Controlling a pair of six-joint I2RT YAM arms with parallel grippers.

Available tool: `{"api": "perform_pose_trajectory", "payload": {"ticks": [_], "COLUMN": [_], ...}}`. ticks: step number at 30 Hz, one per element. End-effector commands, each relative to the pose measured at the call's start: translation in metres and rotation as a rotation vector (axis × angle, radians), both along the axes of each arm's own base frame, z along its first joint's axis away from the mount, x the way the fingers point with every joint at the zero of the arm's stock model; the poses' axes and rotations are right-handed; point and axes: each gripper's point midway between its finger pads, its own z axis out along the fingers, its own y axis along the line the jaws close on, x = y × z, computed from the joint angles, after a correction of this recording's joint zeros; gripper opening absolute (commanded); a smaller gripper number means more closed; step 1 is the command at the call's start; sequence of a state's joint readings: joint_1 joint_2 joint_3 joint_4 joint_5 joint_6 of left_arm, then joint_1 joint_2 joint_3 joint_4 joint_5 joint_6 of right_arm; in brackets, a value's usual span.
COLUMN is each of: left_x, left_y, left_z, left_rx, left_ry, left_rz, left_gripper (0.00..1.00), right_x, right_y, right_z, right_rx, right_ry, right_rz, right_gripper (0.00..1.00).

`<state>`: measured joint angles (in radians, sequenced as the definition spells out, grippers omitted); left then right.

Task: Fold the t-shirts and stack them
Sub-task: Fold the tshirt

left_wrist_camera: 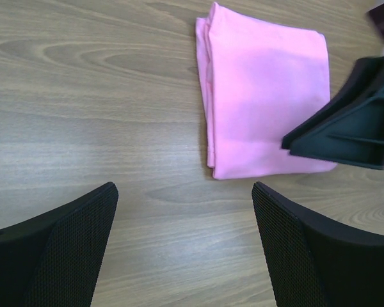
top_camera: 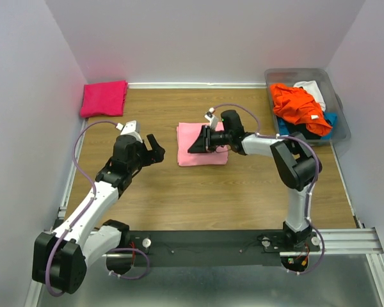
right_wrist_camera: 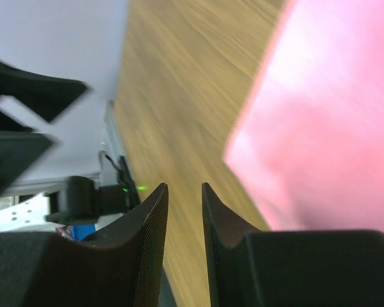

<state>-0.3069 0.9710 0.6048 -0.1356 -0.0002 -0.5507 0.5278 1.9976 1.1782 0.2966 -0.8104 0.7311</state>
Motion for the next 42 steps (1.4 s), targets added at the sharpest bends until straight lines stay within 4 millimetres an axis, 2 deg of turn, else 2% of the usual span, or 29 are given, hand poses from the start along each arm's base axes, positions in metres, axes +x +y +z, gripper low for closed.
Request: {"api": "perform_pose_trajectory", "payload": {"ticks": [1,4,7,8,11,12,13,15,16,17,18,19,20,21,22,25,26,27,28,29,30,32,35,36,37,38,42], "left_x": [-0.003,-0.009,-0.014,-0.012,-0.007,-0.001,0.005,0.019,0.030,0.042,0.051,0.059,0.067,0.080,0.092,0.127,0.142,0.150,0.159,0.172,0.179,0.189,0.206,0.210,0.210,0.211,0.206], "left_y": [-0.010,-0.011,-0.015,-0.016,-0.021,-0.022,-0.023,-0.028,-0.034,-0.040,-0.046,-0.055,-0.060,-0.067,-0.075,-0.094,-0.100,-0.104,-0.106,-0.110,-0.110,-0.109,-0.104,-0.102,-0.100,-0.098,-0.085], "left_z": [0.008,0.007,0.001,0.004,0.006,0.013,0.010,0.021,0.017,0.029,0.034,0.019,0.019,0.029,0.015,0.006,0.019,0.015,-0.006,0.001,-0.020,-0.032,-0.069,-0.066,-0.076,-0.093,-0.122], "left_rx": [-0.018,-0.028,-0.048,-0.052,-0.063,-0.072,-0.068,-0.093,-0.124,-0.146,-0.163,-0.177,-0.188,-0.205,-0.213,-0.228,-0.233,-0.233,-0.224,-0.227,-0.218,-0.212,-0.205,-0.206,-0.209,-0.210,-0.209], "left_ry": [-0.043,-0.051,-0.045,-0.046,-0.028,-0.045,-0.034,-0.055,-0.038,-0.058,-0.071,-0.019,-0.019,-0.041,-0.014,0.006,-0.026,-0.022,0.017,-0.003,0.036,0.051,0.113,0.105,0.127,0.161,0.224], "left_rz": [-0.078,-0.093,-0.112,-0.115,-0.124,-0.117,-0.109,-0.097,-0.091,-0.097,-0.105,-0.126,-0.138,-0.151,-0.167,-0.211,-0.226,-0.235,-0.232,-0.233,-0.217,-0.199,-0.168,-0.163,-0.160,-0.149,-0.104], "left_gripper": [0.94,0.94,0.93,0.93,0.93,0.92,0.92,0.89,0.85,0.82,0.79,0.73,0.69,0.65,0.56,0.48,0.46,0.43,0.38,0.37,0.32,0.29,0.26,0.26,0.26,0.26,0.22], "right_x": [-0.029,-0.030,-0.027,-0.028,-0.027,-0.027,-0.024,-0.022,-0.022,-0.017,-0.012,-0.008,-0.004,0.005,0.009,0.016,0.017,0.017,0.017,0.016,0.018,0.018,0.013,0.013,0.012,0.009,0.005], "right_y": [-0.012,-0.011,-0.013,-0.013,-0.012,-0.014,-0.016,-0.020,-0.021,-0.027,-0.032,-0.038,-0.044,-0.056,-0.061,-0.079,-0.082,-0.083,-0.082,-0.083,-0.083,-0.084,-0.090,-0.090,-0.092,-0.096,-0.109], "right_z": [-0.075,-0.089,-0.093,-0.089,-0.052,-0.033,-0.029,-0.019,-0.009,-0.004,-0.001,0.002,0.001,0.000,0.000,-0.004,-0.006,-0.008,-0.009,-0.012,-0.019,-0.027,-0.048,-0.048,-0.054,-0.064,-0.085], "right_rx": [-0.101,-0.097,-0.099,-0.090,-0.067,-0.064,-0.077,-0.085,-0.073,-0.069,-0.069,-0.075,-0.077,-0.078,-0.075,-0.069,-0.079,-0.081,-0.080,-0.084,-0.093,-0.110,-0.144,-0.146,-0.157,-0.175,-0.218], "right_ry": [0.120,0.125,0.111,0.107,0.038,0.004,-0.035,-0.050,-0.066,-0.073,-0.082,-0.101,-0.101,-0.095,-0.083,-0.061,-0.069,-0.066,-0.064,-0.050,-0.031,-0.018,0.019,0.019,0.028,0.046,0.074], "right_rz": [0.061,0.065,0.058,0.065,0.089,0.085,0.078,0.064,0.062,0.046,0.027,0.009,-0.007,-0.038,-0.050,-0.075,-0.080,-0.079,-0.076,-0.079,-0.089,-0.103,-0.114,-0.116,-0.119,-0.128,-0.154], "right_gripper": [0.35,0.35,0.35,0.35,0.36,0.36,0.37,0.38,0.38,0.38,0.38,0.38,0.38,0.38,0.38,0.37,0.37,0.37,0.37,0.37,0.37,0.37,0.37,0.37,0.37,0.37,0.37]}}
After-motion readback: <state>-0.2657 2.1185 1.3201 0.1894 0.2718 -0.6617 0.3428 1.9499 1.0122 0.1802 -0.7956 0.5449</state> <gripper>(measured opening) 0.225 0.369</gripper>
